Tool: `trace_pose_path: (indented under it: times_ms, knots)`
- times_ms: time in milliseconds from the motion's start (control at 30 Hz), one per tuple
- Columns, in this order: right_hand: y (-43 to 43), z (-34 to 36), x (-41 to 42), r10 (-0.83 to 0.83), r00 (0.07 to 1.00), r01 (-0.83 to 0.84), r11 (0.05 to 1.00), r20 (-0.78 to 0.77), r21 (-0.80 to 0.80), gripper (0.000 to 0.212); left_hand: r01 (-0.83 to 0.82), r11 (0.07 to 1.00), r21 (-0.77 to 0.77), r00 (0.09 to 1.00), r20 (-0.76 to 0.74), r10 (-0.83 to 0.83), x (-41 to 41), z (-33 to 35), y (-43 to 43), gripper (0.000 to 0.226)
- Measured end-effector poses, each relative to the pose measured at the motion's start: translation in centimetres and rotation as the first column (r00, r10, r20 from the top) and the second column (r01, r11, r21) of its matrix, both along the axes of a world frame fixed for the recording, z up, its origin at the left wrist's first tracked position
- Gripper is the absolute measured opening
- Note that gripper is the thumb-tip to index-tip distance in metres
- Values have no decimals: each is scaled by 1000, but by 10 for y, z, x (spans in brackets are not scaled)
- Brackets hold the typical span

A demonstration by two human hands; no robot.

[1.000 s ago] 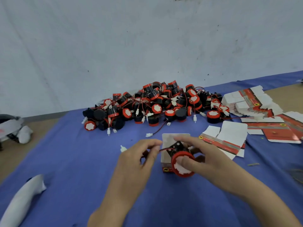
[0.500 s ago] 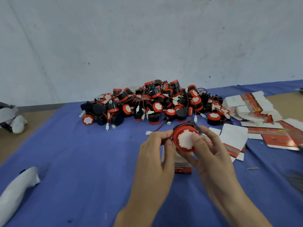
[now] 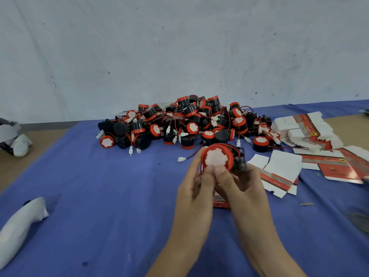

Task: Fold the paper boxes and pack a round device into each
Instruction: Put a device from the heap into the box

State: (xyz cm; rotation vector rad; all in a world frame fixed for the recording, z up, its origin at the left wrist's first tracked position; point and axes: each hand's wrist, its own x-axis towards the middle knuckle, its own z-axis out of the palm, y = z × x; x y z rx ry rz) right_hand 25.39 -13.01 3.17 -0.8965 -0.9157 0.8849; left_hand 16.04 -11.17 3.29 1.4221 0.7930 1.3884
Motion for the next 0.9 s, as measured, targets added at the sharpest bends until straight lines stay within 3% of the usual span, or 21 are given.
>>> trace_pose_path:
  times_ms: [100, 200, 300, 367, 467, 567, 667, 767, 900]
  knots:
    - [-1, -2, 3, 36, 983, -39, 999, 180, 16, 44, -70, 991, -114, 995, 65, 77, -11, 4, 9, 31]
    - [3, -8, 23, -126, 952, 129, 992, 280, 5, 55, -124, 980, -154, 990, 48, 133, -23, 9, 14, 32]
    - [10, -14, 51, -237, 878, 264, 964, 415, -10, 39, -142, 976, -165, 990, -39, 137, -30, 11, 15, 39]
    - [17, -23, 65, -153, 856, 227, 969, 494, -93, 51, -149, 971, -189, 986, -101, 132, -31, 10, 15, 39]
    - [24, -37, 73, 158, 817, 2, 961, 555, -277, 74, -165, 968, -191, 972, -199, 126, -27, 9, 13, 37]
    - [32, -51, 72, 350, 664, -140, 926, 661, -350, 92, -206, 963, -172, 953, -257, 158, -23, 8, 12, 38]
    - [38, -60, 66, 243, 634, -26, 955, 734, -295, 98, -287, 947, -144, 916, -331, 227, -21, 7, 11, 40]
    - [40, -68, 54, 122, 634, 58, 977, 764, -205, 97, -387, 921, -33, 835, -437, 335, -18, 8, 10, 41]
    - [41, -68, 32, -72, 566, 192, 980, 821, -46, 92, -431, 899, 81, 752, -518, 407, -12, 5, 8, 42]
